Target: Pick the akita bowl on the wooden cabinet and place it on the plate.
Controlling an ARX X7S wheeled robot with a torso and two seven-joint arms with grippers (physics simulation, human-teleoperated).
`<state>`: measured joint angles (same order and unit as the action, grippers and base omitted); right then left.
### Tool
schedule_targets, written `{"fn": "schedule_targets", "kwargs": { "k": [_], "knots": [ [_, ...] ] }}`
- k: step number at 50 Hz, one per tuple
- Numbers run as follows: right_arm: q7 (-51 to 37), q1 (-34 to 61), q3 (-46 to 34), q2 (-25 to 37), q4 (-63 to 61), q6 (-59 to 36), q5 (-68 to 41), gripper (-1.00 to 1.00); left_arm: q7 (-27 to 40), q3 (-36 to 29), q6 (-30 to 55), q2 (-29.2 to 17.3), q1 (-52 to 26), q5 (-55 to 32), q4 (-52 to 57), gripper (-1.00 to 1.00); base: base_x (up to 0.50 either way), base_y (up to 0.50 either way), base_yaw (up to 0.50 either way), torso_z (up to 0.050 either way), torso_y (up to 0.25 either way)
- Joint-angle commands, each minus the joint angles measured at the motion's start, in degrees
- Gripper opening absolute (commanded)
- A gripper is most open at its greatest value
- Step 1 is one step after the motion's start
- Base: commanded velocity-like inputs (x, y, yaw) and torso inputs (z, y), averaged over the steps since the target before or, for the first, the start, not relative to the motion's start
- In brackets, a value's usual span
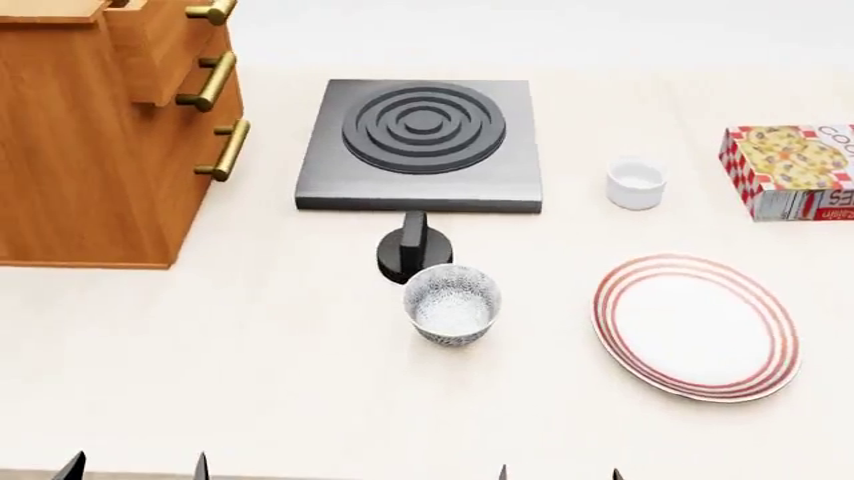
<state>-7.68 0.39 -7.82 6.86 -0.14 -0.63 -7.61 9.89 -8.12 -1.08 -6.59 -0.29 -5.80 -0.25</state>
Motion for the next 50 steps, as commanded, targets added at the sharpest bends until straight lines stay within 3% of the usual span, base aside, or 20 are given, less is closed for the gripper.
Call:
{"fn": "schedule_targets", "kwargs": {
  "k": [1, 22, 50],
  "knots": [
    [-0.55, 0.07, -0.61, 0.50, 0.14, 0.25, -0.57, 1.00, 0.70, -0.82, -0.37, -0.60, -0.17, -0.14, -0.35, 1.00, 0.00, 0.50, 0.00, 0.000, 0.000],
    [-1.70, 0.25, -1.49, 1.22, 0.36, 0.57, -1.19, 1.00, 1.81, -1.81, -0.55, -1.37, -0.14, -0.84, -0.27, 1.00, 0.00, 0.50, 0.00, 0.000, 0.000],
    [-2.25, 0.18, -2.38, 2.14, 0.07, 0.64, -3.11, 1.00, 2.95, -3.05, -0.66, -2.33, -0.20, -1.39, -0.09, 1.00, 0.00, 0.01, 0.00, 0.000, 0.000]
  ]
}}
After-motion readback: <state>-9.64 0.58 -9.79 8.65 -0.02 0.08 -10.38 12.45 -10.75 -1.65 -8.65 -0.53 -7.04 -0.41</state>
